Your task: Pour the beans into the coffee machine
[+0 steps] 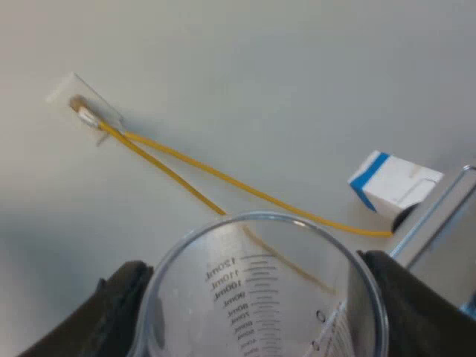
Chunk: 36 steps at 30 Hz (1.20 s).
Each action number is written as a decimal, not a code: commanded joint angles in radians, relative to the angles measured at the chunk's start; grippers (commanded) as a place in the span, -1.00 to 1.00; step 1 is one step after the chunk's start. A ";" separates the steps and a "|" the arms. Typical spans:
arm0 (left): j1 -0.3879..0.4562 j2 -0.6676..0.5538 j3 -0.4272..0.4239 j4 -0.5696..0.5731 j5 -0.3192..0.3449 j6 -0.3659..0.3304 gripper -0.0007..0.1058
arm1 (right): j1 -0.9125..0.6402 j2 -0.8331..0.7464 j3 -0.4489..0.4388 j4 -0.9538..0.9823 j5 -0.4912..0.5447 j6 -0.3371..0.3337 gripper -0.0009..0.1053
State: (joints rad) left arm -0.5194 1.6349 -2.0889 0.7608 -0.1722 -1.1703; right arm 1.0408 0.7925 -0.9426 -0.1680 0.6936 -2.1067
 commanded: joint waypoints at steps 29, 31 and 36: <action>-0.019 0.048 -0.011 -0.027 -0.010 0.683 -0.97 | 0.000 -0.009 -0.010 -0.007 -0.003 0.002 0.54; -0.019 0.053 -0.011 -0.028 -0.007 0.683 -0.97 | 0.000 -0.009 -0.010 -0.007 -0.003 0.002 0.54; -0.020 0.067 -0.011 -0.030 0.000 0.836 -0.97 | 0.000 -0.009 -0.010 -0.007 -0.003 0.002 0.54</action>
State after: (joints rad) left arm -0.5348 1.7046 -2.0939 0.7533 -0.1785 -0.3984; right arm 1.0408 0.7925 -0.9426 -0.1680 0.6936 -2.1067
